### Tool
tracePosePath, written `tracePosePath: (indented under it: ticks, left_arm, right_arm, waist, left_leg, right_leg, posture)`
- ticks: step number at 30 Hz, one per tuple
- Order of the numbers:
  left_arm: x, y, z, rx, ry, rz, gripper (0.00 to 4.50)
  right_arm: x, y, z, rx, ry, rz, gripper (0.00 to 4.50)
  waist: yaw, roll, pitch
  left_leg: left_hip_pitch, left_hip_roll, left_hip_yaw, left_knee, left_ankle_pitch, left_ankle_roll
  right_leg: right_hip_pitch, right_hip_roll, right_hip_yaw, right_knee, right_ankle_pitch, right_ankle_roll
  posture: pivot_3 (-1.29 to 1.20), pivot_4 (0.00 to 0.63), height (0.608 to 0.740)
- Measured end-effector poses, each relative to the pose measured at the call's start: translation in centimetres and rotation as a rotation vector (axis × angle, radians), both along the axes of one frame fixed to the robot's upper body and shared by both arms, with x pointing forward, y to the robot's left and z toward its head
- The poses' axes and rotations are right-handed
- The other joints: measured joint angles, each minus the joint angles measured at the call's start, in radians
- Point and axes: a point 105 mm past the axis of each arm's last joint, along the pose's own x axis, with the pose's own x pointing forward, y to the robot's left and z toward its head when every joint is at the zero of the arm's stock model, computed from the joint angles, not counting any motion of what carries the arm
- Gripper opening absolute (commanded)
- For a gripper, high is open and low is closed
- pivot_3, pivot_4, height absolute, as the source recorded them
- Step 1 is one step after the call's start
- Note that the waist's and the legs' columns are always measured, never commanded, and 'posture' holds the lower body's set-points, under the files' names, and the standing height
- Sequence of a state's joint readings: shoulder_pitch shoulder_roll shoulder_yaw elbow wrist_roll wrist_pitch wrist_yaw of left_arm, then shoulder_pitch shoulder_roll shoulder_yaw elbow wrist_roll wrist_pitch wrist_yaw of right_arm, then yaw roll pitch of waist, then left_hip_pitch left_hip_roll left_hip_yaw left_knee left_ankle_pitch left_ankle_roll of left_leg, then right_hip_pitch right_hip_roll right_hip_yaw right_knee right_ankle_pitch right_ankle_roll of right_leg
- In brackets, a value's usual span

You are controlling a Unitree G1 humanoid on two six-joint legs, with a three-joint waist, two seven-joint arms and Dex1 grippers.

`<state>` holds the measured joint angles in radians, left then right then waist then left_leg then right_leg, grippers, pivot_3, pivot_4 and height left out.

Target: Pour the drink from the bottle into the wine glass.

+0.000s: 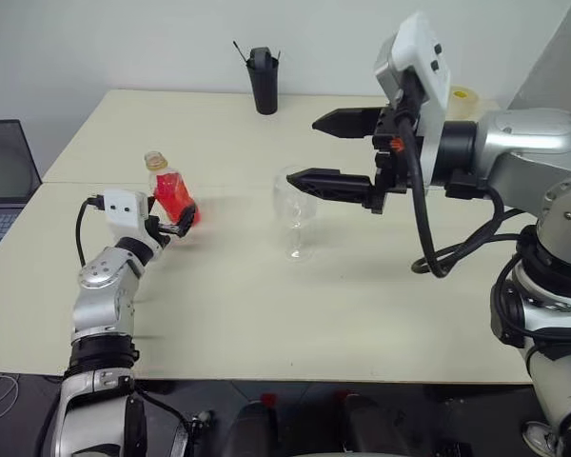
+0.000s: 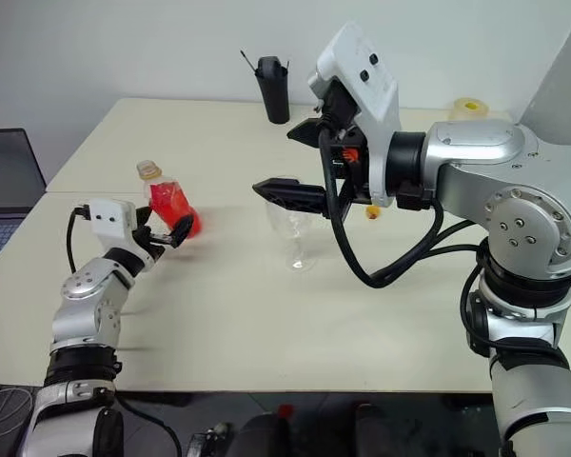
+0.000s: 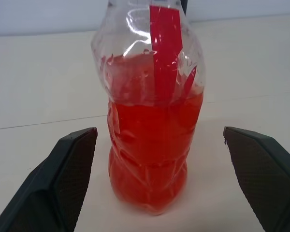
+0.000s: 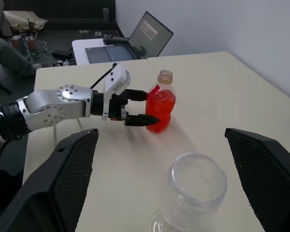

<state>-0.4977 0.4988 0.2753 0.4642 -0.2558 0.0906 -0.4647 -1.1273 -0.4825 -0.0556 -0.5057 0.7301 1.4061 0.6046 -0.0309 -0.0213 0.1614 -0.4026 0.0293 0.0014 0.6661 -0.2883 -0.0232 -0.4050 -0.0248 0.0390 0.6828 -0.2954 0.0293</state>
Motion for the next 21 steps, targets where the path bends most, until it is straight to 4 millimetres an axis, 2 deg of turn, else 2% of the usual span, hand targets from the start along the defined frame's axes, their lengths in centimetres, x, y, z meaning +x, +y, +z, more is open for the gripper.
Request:
tracePosePath:
  ticks: [11, 19, 21]
  left_arm:
    - [3.2, -0.7, 0.5, -0.013, -0.011, 0.028, 4.5]
    - [3.8, -0.9, 0.6, -0.02, -0.032, 0.021, 2.05]
    - [3.8, -0.9, 0.6, -0.021, -0.028, 0.014, 1.6]
  right_arm:
    - [-0.2, -0.2, -0.3, -0.023, -0.001, -0.042, 4.48]
    - [0.3, -1.2, 0.1, 0.007, -0.005, -0.115, 4.5]
    - [0.5, -1.5, 0.5, 0.031, -0.009, -0.138, 4.5]
  waist:
    - [0.001, 0.0, 0.0]
    - [0.001, 0.0, 0.0]
    - [0.001, 0.0, 0.0]
  left_leg:
    - [-0.001, 0.0, 0.0, 0.0, 0.0, 0.0]
    - [-0.001, 0.0, 0.0, 0.0, 0.0, 0.0]
    - [-0.001, 0.0, 0.0, 0.0, 0.0, 0.0]
  right_leg:
    - [0.0, 0.001, 0.0, 0.0, 0.0, 0.0]
    - [-0.001, 0.001, 0.0, 0.0, 0.0, 0.0]
    - [-0.001, 0.001, 0.0, 0.0, 0.0, 0.0]
  posture:
    - [0.0, 0.15, 0.74]
    - [0.0, 0.15, 0.74]
    - [0.0, 0.15, 0.74]
